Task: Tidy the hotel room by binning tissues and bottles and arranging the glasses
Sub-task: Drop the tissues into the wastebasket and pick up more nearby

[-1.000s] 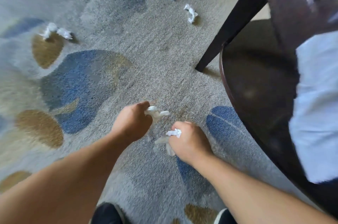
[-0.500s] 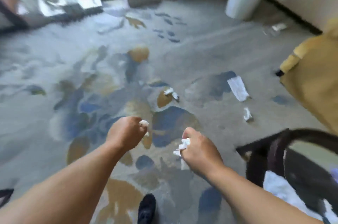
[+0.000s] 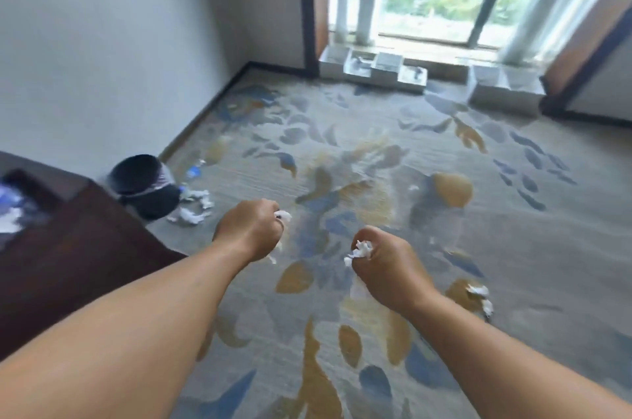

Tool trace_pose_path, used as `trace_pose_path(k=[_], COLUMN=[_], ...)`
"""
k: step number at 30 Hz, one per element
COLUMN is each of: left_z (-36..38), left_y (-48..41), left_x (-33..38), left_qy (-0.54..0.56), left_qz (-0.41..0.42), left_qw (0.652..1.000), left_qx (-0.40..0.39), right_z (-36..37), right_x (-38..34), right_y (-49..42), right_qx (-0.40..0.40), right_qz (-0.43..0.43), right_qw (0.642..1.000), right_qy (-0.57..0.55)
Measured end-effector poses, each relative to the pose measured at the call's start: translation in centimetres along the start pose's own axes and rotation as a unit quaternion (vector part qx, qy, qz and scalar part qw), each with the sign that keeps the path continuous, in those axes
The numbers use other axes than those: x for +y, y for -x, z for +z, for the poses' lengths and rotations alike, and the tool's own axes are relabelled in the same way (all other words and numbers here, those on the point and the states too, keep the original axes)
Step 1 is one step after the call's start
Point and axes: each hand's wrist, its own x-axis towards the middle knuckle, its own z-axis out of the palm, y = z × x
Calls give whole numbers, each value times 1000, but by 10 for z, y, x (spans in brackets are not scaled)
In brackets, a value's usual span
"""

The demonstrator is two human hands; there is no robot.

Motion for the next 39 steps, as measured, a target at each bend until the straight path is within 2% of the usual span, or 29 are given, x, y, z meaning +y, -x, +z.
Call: trace_pose_path(k=[5, 10, 23, 31, 35, 39], left_z=[-60, -89, -161, -191, -209, -217], left_y=[-25, -54, -178, -254, -303, -334], left_x=[-71, -117, -195, -279, -335, -375], left_qy=[9, 26, 55, 87, 121, 142], left_qz=[-61, -135, -312, -356, -363, -384], left_qw=[998, 989, 941, 918, 909, 900], left_qx=[34, 52, 116, 152, 164, 149], right_z=[12, 27, 64, 143, 180, 211], right_x=[-84, -141, -273, -369, -420, -462], right_y=[-67, -130, -342, -440, -492, -534], right_qx=[2, -20, -136, -182, -180, -190], right_qz=[-56, -103, -270, -333, -349, -359], right_qw=[998, 993, 950, 919, 914, 907], right_qy=[40, 58, 83, 106, 104, 112])
